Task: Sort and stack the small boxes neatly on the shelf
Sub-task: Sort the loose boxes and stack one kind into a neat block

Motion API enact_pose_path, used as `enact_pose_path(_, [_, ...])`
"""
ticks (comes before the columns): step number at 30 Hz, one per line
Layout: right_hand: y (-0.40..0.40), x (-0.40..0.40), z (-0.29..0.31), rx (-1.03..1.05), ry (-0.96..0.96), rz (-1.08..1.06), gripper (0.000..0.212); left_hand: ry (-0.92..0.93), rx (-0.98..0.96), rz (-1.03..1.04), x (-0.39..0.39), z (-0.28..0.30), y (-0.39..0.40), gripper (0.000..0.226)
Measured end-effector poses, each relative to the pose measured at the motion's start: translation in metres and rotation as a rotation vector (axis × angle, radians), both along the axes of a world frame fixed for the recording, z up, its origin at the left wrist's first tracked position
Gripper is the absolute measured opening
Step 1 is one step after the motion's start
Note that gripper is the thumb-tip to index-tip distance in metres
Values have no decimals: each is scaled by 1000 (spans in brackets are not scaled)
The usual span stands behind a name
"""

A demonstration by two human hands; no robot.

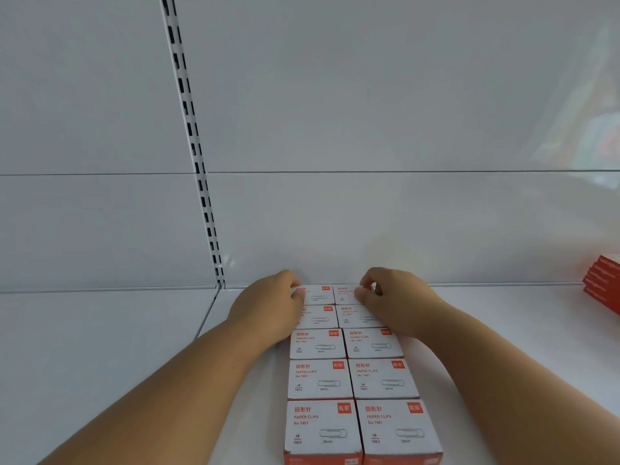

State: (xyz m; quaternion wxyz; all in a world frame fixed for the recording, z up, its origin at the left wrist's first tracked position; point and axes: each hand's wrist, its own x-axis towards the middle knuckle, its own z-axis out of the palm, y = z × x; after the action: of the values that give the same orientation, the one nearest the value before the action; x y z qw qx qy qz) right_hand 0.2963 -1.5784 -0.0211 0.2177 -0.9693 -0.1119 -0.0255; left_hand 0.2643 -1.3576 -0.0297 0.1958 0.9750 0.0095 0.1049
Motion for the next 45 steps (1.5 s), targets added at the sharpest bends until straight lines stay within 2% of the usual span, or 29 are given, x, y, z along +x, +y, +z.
enact_pose_path(7, [1,-10,3,-3,-6,-28,25,15,6,-36,-4,3,0,25])
enact_pose_path(11, [-4,-27,16,-4,-6,-81,34,68,-76,-29,-16,16,-1,44])
enact_pose_path(15, [-17,-72,34,-19,-95,-86,26,109,98,-111,-54,40,5,33])
enact_pose_path(21, [-34,-167,25,-92,-27,3,51,84,107,-256,-155,34,15,38])
enact_pose_path(23, [-36,-183,22,-118,-19,-8,61,74,103,-276,-170,27,12,37])
enact_pose_path(28, [-41,-190,18,-189,-134,-38,80,16,73,-299,-180,24,8,27])
enact_pose_path(30, [-45,-190,15,-231,-105,6,75,2,72,-303,-182,19,8,22])
enact_pose_path(35, [-44,-182,9,-284,-114,117,55,-77,135,-279,-182,7,6,31])
enact_pose_path(45, [-49,-178,-4,-236,-253,185,56,-80,101,-217,-186,4,3,29])
